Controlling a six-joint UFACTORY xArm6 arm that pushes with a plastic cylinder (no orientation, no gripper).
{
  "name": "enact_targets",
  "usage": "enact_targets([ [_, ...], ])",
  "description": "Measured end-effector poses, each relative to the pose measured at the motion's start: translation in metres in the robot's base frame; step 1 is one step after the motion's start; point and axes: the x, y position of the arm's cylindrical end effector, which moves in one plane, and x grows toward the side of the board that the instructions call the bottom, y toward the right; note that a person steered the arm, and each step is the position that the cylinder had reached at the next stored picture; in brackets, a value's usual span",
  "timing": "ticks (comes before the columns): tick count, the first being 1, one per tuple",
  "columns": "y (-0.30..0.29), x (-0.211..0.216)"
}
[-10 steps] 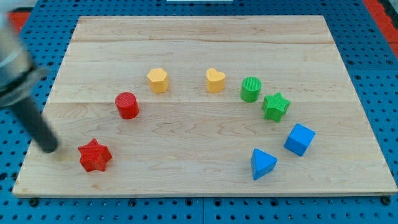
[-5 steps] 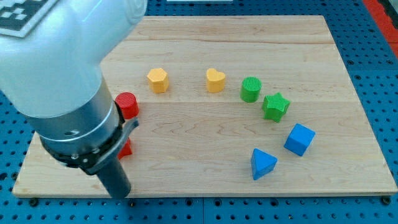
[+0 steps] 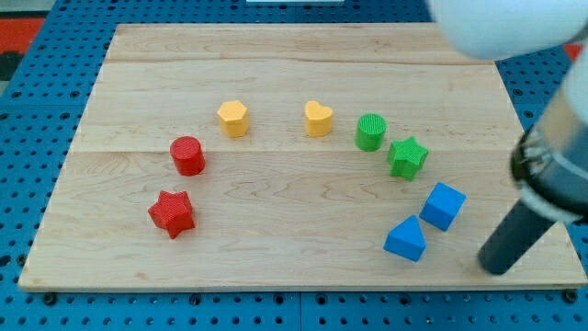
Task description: Keep blue cube in between green star and blue triangle
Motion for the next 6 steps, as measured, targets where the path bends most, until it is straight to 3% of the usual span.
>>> enact_targets([
  [1,-0.014,-0.028],
  [3,-0.065,-0.043],
  [4,-0.035,-0.043],
  [5,0.049,-0.062],
  [6,0.091,-0.095],
])
